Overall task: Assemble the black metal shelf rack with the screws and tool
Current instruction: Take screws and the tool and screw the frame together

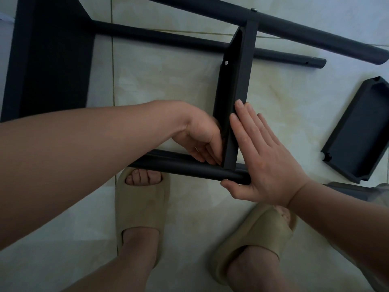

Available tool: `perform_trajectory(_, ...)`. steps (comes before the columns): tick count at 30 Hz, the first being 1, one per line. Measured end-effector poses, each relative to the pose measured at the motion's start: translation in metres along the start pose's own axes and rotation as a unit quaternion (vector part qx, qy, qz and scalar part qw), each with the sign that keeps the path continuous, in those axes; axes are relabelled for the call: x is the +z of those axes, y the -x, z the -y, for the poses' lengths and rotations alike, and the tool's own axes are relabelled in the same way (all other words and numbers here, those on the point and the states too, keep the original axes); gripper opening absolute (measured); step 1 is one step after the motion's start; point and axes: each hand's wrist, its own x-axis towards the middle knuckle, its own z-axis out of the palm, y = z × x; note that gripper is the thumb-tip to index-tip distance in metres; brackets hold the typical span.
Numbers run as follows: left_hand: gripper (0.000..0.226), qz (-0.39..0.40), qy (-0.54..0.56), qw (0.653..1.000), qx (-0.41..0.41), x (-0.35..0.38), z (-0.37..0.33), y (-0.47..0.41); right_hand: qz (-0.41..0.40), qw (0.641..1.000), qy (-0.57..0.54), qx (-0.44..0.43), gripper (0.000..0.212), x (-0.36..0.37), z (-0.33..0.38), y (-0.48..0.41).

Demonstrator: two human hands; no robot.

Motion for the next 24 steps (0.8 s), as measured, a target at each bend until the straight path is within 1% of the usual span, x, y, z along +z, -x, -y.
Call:
perform_trajectory(8,0.019,-0.002,0.005,0.999,0.031,0.002,0.003,0.001,0.008,1.0,-0.002,0.001,0.106,-0.001,0.0,0.0)
perform_trajectory(15,0.019,0.006,0.024,0.996,0.08,0.004,0.01,0.0,0.011,1.0,-0.001,0.002,0.106,-0.002,0.001,0.0)
perform_trajectory(17,0.019,0.002,0.007,0.998,0.065,0.002,0.009,0.0,0.011,1.0,-0.002,0.003,0.106,-0.001,0.0,0.0)
perform_trajectory(21,0.012,0.003,-0.03,1.0,-0.004,-0.002,0.003,0.001,0.008,1.0,-0.001,0.003,0.106,-0.001,0.001,-0.001)
perform_trajectory(24,0.007,-0.007,-0.036,0.999,-0.026,-0.002,0.0,-0.001,0.005,1.0,0.0,0.002,0.106,-0.002,0.001,-0.001)
